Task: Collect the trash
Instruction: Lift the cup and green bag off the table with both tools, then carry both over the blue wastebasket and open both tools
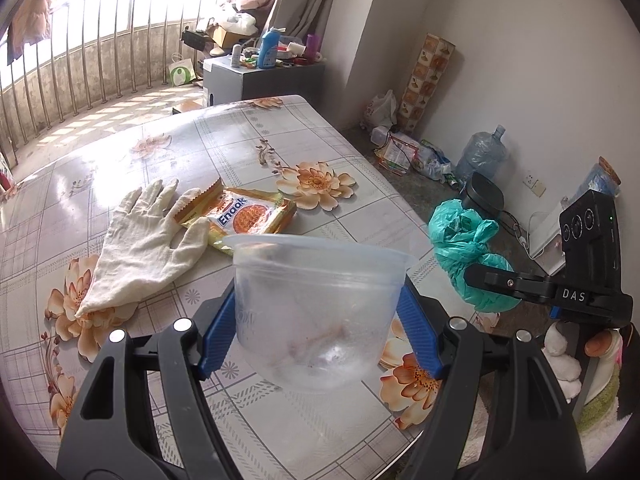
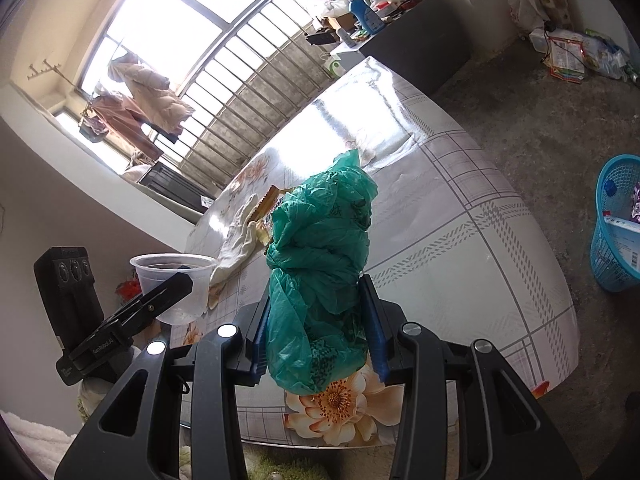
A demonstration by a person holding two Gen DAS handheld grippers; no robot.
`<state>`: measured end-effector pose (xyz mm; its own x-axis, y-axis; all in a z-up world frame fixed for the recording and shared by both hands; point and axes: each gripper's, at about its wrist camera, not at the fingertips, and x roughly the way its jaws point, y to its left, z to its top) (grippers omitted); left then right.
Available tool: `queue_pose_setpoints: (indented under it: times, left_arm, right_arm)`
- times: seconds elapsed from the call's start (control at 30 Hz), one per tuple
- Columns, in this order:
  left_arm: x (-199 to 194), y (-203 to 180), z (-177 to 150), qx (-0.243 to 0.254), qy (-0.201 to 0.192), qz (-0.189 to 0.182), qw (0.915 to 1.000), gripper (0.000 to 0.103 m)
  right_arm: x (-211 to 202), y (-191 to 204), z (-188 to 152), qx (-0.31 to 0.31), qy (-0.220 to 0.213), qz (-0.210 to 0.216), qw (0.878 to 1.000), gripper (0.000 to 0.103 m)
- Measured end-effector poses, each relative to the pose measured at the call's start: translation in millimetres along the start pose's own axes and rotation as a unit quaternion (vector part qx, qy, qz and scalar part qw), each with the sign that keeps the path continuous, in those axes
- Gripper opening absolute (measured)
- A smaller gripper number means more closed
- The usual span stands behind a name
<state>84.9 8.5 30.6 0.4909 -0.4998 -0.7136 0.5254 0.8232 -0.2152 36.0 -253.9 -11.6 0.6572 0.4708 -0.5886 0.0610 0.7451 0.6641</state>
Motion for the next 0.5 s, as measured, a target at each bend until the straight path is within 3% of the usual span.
queue_pose_setpoints:
  times: [0.27, 0.5]
  left_arm:
    - [6, -26, 9, 0.025, 0.006, -0.003, 0.9997, 0.069]
    - [30, -75, 32, 0.073, 0.016, -0.033, 0.9966, 0.069]
  right_arm:
    - [-13, -13, -4, 0.012, -0.02, 0.015, 1.0, 0.039]
    - [-37, -45, 0, 0.047, -0.057, 0.021, 0.997, 0.039]
